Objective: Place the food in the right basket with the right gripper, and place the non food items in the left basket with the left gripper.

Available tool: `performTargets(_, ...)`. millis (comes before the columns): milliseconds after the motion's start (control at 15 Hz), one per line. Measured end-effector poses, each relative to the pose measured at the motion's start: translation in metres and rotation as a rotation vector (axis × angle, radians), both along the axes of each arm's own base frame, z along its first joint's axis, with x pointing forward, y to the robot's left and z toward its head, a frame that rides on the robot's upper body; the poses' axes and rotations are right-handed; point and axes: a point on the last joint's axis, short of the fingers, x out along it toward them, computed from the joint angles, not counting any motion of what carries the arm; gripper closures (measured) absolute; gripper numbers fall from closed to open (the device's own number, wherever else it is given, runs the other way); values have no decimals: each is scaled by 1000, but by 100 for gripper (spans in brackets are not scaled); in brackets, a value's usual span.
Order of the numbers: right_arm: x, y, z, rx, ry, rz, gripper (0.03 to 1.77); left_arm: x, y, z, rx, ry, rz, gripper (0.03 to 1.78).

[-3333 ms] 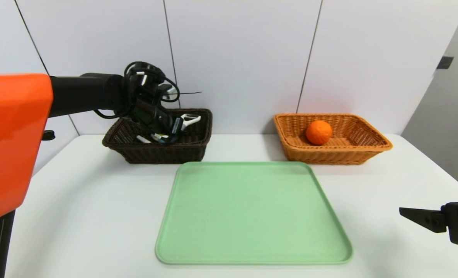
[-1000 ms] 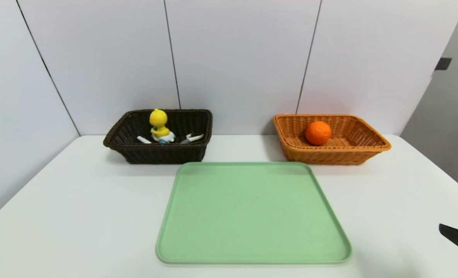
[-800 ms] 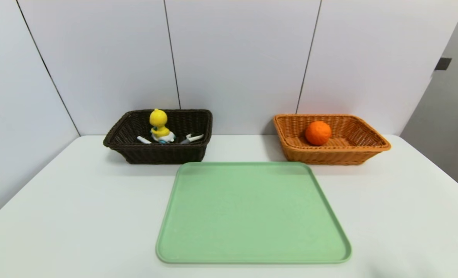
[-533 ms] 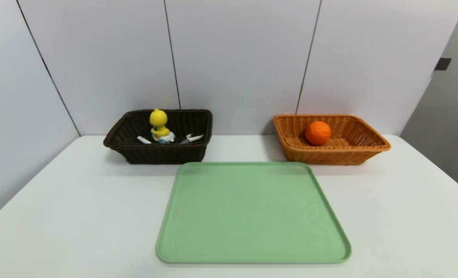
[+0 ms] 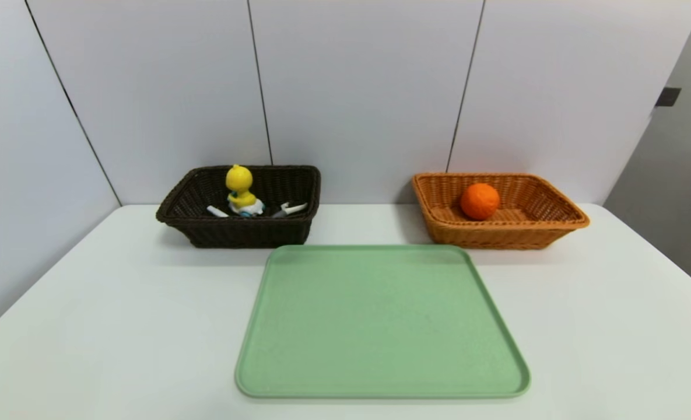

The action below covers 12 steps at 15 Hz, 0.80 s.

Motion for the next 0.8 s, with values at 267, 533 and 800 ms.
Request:
performTargets(267, -3, 3, 0, -3, -22, -26, 9, 2, 0, -3, -1, 10, 3, 12)
performTargets(533, -14, 5, -16, -39, -58, 87, 9, 3, 0, -3, -3, 8, 7, 12)
performTargets(800, -17, 6, -45, -228, -157, 138, 9, 12, -1, 7, -4, -147, -33, 12)
